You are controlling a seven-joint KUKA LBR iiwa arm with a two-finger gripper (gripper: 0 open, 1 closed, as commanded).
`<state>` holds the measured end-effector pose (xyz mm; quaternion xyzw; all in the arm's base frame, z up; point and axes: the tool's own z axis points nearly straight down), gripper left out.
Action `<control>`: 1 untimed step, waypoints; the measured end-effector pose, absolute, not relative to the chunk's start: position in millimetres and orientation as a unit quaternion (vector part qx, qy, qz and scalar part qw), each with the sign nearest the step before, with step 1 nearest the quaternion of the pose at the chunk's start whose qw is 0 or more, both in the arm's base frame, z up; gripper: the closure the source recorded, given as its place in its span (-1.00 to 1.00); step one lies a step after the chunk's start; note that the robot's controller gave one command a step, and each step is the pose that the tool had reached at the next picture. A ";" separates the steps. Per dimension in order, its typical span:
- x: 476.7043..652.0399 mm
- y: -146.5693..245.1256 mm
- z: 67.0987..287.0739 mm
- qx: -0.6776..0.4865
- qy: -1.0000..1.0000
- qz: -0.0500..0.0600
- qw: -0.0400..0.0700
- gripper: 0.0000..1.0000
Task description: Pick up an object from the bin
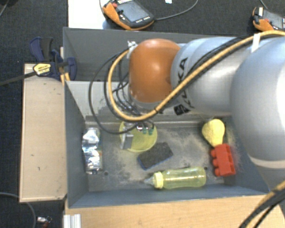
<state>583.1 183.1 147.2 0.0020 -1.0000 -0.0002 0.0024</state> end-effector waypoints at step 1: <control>585.2 182.2 151.6 -0.001 -1.000 -0.001 -0.001 -1.00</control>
Offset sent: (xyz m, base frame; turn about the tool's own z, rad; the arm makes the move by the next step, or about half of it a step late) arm -0.0019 0.0670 -0.0772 -0.6624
